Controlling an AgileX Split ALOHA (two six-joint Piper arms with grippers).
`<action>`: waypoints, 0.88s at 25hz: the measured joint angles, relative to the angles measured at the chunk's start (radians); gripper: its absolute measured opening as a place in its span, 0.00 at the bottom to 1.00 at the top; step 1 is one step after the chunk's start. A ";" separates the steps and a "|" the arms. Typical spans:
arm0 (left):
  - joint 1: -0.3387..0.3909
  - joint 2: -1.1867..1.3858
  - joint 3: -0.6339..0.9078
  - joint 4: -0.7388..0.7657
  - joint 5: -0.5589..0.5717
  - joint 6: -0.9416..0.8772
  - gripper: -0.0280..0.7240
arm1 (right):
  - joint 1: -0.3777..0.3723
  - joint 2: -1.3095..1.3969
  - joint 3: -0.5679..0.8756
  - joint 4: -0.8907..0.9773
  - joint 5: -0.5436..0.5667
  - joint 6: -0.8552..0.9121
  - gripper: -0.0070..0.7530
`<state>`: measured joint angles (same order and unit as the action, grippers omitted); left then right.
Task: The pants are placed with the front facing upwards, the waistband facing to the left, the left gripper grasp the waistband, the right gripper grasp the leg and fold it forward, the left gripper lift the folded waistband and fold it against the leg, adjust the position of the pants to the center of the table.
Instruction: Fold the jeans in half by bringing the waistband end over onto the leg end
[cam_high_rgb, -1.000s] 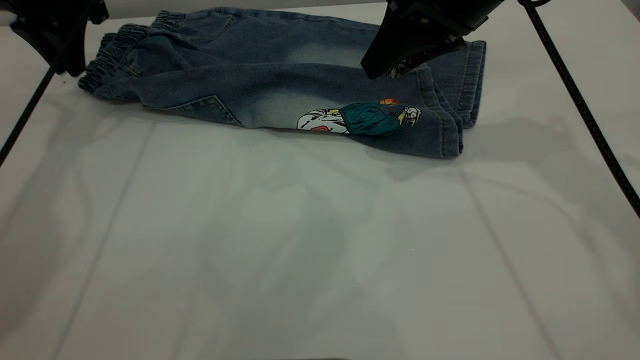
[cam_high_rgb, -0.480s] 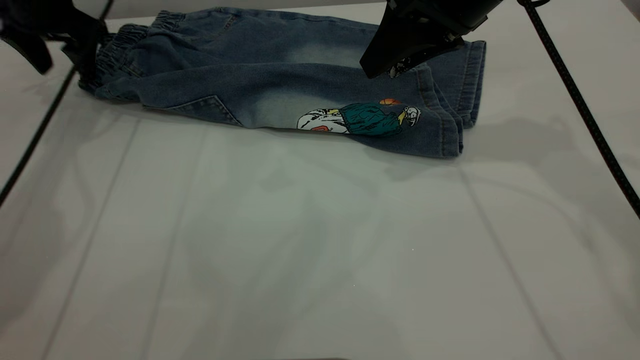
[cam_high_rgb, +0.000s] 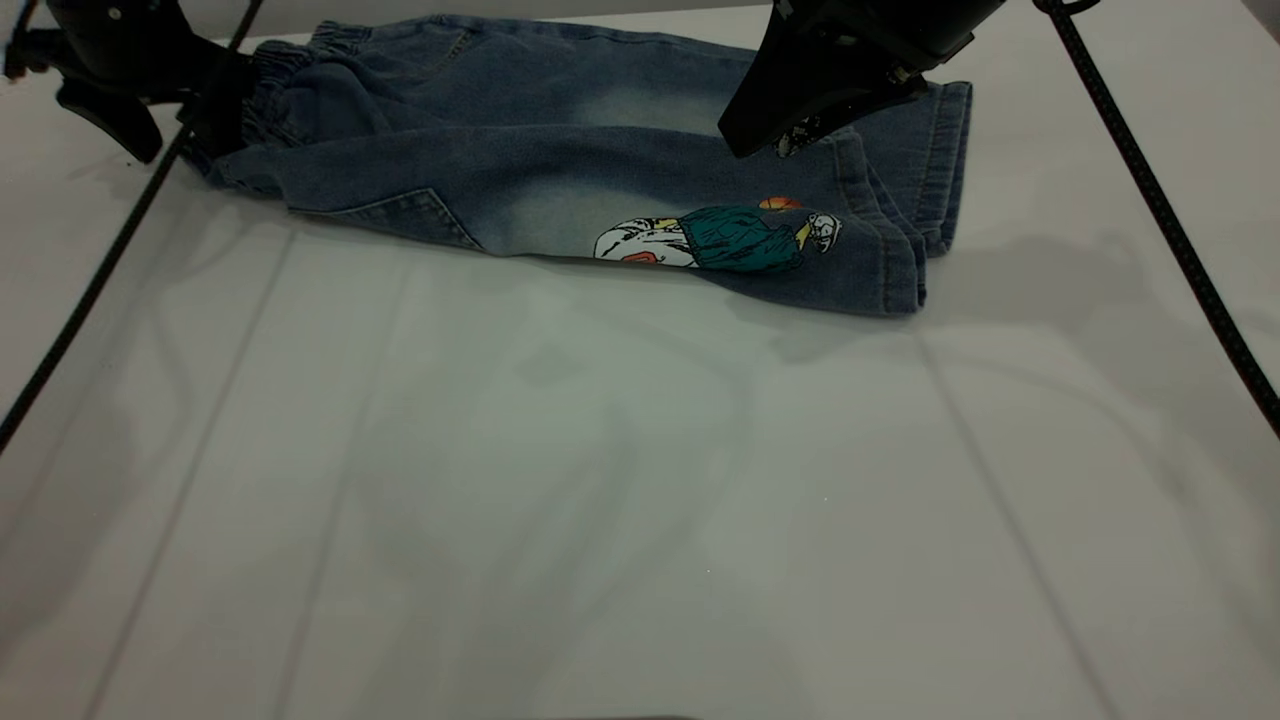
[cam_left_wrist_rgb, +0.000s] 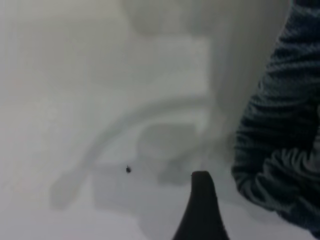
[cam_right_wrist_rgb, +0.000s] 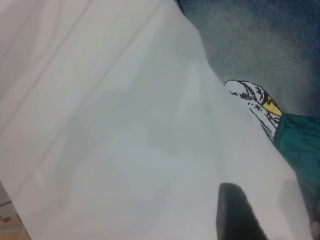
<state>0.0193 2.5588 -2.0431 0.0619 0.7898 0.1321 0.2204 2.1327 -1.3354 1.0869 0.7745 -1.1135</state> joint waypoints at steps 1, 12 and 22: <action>0.000 0.005 -0.001 -0.003 -0.002 0.000 0.72 | 0.000 0.000 0.000 0.000 0.001 0.000 0.36; -0.001 0.013 -0.010 -0.077 -0.016 0.001 0.14 | 0.000 0.000 0.000 0.002 0.003 0.000 0.36; -0.001 -0.176 0.001 -0.163 0.052 0.018 0.13 | 0.000 0.000 0.000 0.002 0.003 -0.004 0.36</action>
<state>0.0184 2.3832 -2.0419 -0.1013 0.8416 0.1498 0.2204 2.1327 -1.3354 1.0888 0.7777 -1.1175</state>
